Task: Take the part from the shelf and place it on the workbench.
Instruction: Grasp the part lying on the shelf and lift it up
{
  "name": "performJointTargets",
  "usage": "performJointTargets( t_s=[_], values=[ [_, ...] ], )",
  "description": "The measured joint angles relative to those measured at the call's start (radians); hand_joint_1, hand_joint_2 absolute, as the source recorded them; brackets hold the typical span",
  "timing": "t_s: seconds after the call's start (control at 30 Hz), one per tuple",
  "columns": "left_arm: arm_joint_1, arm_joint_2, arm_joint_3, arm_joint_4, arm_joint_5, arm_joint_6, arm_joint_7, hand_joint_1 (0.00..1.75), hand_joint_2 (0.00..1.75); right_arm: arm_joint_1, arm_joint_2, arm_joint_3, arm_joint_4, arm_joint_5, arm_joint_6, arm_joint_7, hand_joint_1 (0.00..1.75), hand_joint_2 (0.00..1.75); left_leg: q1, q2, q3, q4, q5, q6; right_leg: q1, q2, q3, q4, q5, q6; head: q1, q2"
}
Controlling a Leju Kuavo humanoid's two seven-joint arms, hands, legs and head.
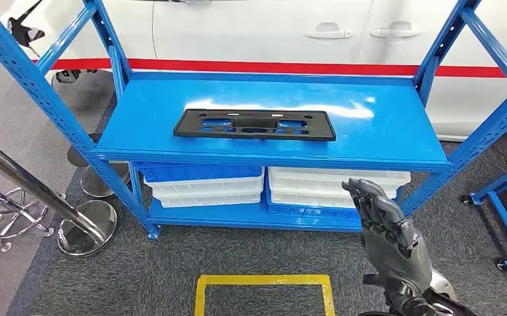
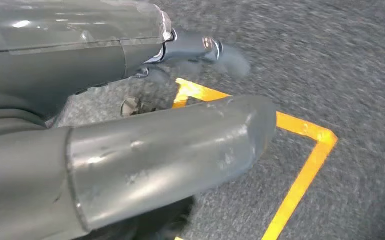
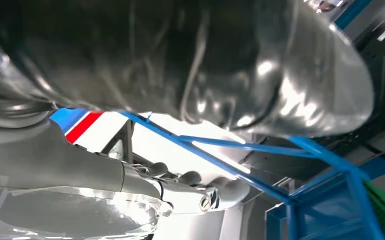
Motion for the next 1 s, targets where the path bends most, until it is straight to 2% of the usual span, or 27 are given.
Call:
performJointTargets(
  t_s=[0.07, 0.1, 0.13, 0.17, 0.23, 0.27, 0.3, 0.37, 0.4, 0.43, 0.47, 0.53, 0.57, 0.6, 0.63, 0.67, 0.73, 0.77, 0.8, 0.87, 1.0],
  values=[
    [0.003, 0.000, 0.000, 0.000, -0.001, 0.000, 0.000, 0.00, 0.00, -0.001, 0.002, 0.002, 0.003, 0.002, -0.001, 0.000, 0.00, 0.00, 0.000, 0.000, -0.035, 0.018, -0.032, 0.001, 0.000, 0.002, 0.013, 0.000, -0.012, 0.000, 0.000, 0.000],
    [0.006, 0.001, 0.000, 0.000, -0.002, 0.000, -0.001, 0.00, 0.00, -0.002, 0.004, 0.004, 0.005, 0.004, -0.003, 0.000, 0.00, 0.00, -0.001, 0.000, -0.062, 0.020, -0.053, 0.002, 0.001, 0.003, 0.028, 0.000, -0.024, 0.000, 0.000, 0.000],
    [0.008, 0.001, 0.000, 0.000, -0.004, 0.000, -0.001, 0.00, 0.00, -0.004, 0.005, 0.006, 0.008, 0.005, -0.007, 0.000, 0.00, 0.00, -0.002, 0.000, -0.076, -0.008, -0.050, 0.006, 0.002, 0.005, 0.046, -0.002, -0.038, 0.001, 0.000, 0.000],
    [0.010, 0.001, 0.000, 0.000, -0.005, 0.000, -0.001, 0.00, 0.00, -0.006, 0.007, 0.008, 0.011, 0.006, -0.011, 0.000, 0.00, 0.00, -0.005, 0.000, -0.081, -0.056, -0.018, 0.012, 0.003, 0.005, 0.066, -0.005, -0.051, 0.002, 0.000, 0.000],
    [0.013, 0.006, 0.000, 0.000, -0.007, -0.001, -0.001, 0.00, 0.00, -0.010, 0.008, 0.012, 0.016, 0.007, -0.017, 0.000, 0.00, 0.00, -0.018, -0.001, -0.079, -0.176, 0.120, 0.033, 0.003, 0.007, 0.100, -0.016, -0.074, 0.007, 0.000, 0.000],
    [0.015, 0.009, 0.000, 0.001, -0.008, -0.001, -0.002, 0.00, 0.00, -0.012, 0.009, 0.014, 0.019, 0.008, -0.018, 0.001, 0.00, 0.00, -0.025, -0.004, -0.076, -0.218, 0.175, 0.042, 0.003, 0.009, 0.114, -0.026, -0.084, 0.012, 0.000, 0.000],
    [0.016, 0.012, 0.000, 0.001, -0.009, -0.001, -0.002, 0.00, 0.00, -0.014, 0.009, 0.015, 0.022, 0.008, -0.017, 0.001, 0.00, 0.00, -0.031, -0.008, -0.070, -0.248, 0.210, 0.049, 0.003, 0.011, 0.129, -0.030, -0.089, 0.018, 0.000, 0.000],
    [0.014, 0.013, 0.000, 0.001, -0.009, -0.001, -0.003, 0.00, 0.00, -0.019, 0.010, 0.017, 0.025, 0.009, -0.017, 0.001, 0.00, 0.00, -0.028, -0.012, -0.043, -0.268, 0.214, 0.056, 0.006, 0.013, 0.151, -0.023, -0.090, 0.029, 0.000, 0.000],
    [0.012, 0.013, 0.000, 0.001, -0.009, -0.001, -0.003, 0.00, 0.00, -0.021, 0.010, 0.018, 0.025, 0.009, -0.018, 0.001, 0.00, 0.00, -0.023, -0.011, -0.026, -0.274, 0.214, 0.060, 0.007, 0.012, 0.149, 0.003, -0.086, 0.033, 0.000, 0.000],
    [0.010, 0.013, 0.000, 0.001, -0.009, -0.001, -0.003, 0.00, 0.00, -0.024, 0.010, 0.018, 0.025, 0.009, -0.018, 0.000, 0.00, 0.00, -0.020, -0.010, -0.011, -0.276, 0.212, 0.065, 0.008, 0.011, 0.130, 0.045, -0.088, 0.038, 0.000, 0.000],
    [0.008, 0.013, 0.000, 0.001, -0.009, -0.001, -0.004, 0.00, 0.00, -0.026, 0.010, 0.018, 0.026, 0.010, -0.018, 0.000, 0.00, 0.00, -0.018, -0.010, 0.002, -0.277, 0.206, 0.068, 0.007, 0.009, 0.094, 0.106, -0.100, 0.043, 0.000, 0.000],
    [0.007, 0.013, 0.000, 0.001, -0.009, -0.002, -0.004, 0.00, 0.00, -0.027, 0.010, 0.019, 0.028, 0.009, -0.018, 0.000, 0.00, 0.00, -0.018, -0.010, 0.020, -0.277, 0.186, 0.071, 0.001, 0.007, -0.002, 0.225, -0.155, 0.052, 0.000, 0.000],
    [0.007, 0.013, 0.000, 0.001, -0.009, -0.002, -0.004, 0.00, 0.00, -0.026, 0.010, 0.019, 0.028, 0.009, -0.018, 0.000, 0.00, 0.00, -0.018, -0.010, 0.031, -0.276, 0.175, 0.070, -0.003, 0.006, -0.044, 0.259, -0.190, 0.056, 0.000, 0.000],
    [0.008, 0.013, 0.000, 0.001, -0.009, -0.002, -0.003, 0.00, 0.00, -0.026, 0.010, 0.020, 0.029, 0.009, -0.018, 0.000, 0.00, 0.00, -0.017, -0.011, 0.044, -0.276, 0.163, 0.068, -0.006, 0.006, -0.072, 0.266, -0.214, 0.059, 0.000, 0.000],
    [0.010, 0.013, 0.000, 0.001, -0.009, -0.003, -0.003, 0.00, 0.00, -0.026, 0.010, 0.020, 0.029, 0.009, -0.018, 0.000, 0.00, 0.00, -0.016, -0.012, 0.060, -0.276, 0.150, 0.066, -0.008, 0.006, -0.087, 0.245, -0.216, 0.061, 0.000, 0.000],
    [0.011, 0.013, 0.000, 0.001, -0.009, -0.003, -0.003, 0.00, 0.00, -0.026, 0.010, 0.020, 0.030, 0.009, -0.018, 0.000, 0.00, 0.00, -0.015, -0.013, 0.078, -0.276, 0.137, 0.063, -0.009, 0.005, -0.092, 0.201, -0.189, 0.061, 0.000, 0.000],
    [0.012, 0.012, 0.000, 0.002, -0.009, -0.003, -0.003, 0.00, 0.00, -0.024, 0.010, 0.020, 0.032, 0.009, -0.018, 0.000, 0.00, 0.00, -0.014, -0.015, 0.111, -0.280, 0.110, 0.055, -0.007, 0.004, -0.089, 0.085, -0.052, 0.055, 0.000, 0.000],
    [0.011, 0.012, 0.000, 0.002, -0.009, -0.003, -0.003, 0.00, 0.00, -0.024, 0.010, 0.020, 0.033, 0.009, -0.018, 0.001, 0.00, 0.00, -0.014, -0.017, 0.124, -0.284, 0.097, 0.049, -0.004, 0.003, -0.086, 0.045, 0.005, 0.048, 0.000, 0.000],
    [0.010, 0.012, 0.000, 0.003, -0.009, -0.003, -0.004, 0.00, 0.00, -0.023, 0.010, 0.021, 0.034, 0.010, -0.018, 0.001, 0.00, 0.00, -0.014, -0.018, 0.138, -0.287, 0.088, 0.043, -0.001, 0.003, -0.083, 0.021, 0.041, 0.040, 0.001, 0.000],
    [0.007, 0.011, 0.000, 0.003, -0.009, -0.003, -0.004, 0.00, 0.00, -0.024, 0.010, 0.021, 0.034, 0.010, -0.018, 0.001, 0.00, 0.00, -0.014, -0.019, 0.157, -0.288, 0.080, 0.033, 0.002, 0.006, -0.075, 0.013, 0.038, 0.028, 0.001, 0.000],
    [0.007, 0.011, 0.000, 0.003, -0.009, -0.003, -0.004, 0.00, 0.00, -0.024, 0.010, 0.022, 0.034, 0.010, -0.018, 0.000, 0.00, 0.00, -0.014, -0.018, 0.161, -0.284, 0.082, 0.031, 0.001, 0.007, -0.072, 0.010, 0.036, 0.025, 0.001, 0.000]
  ],
)
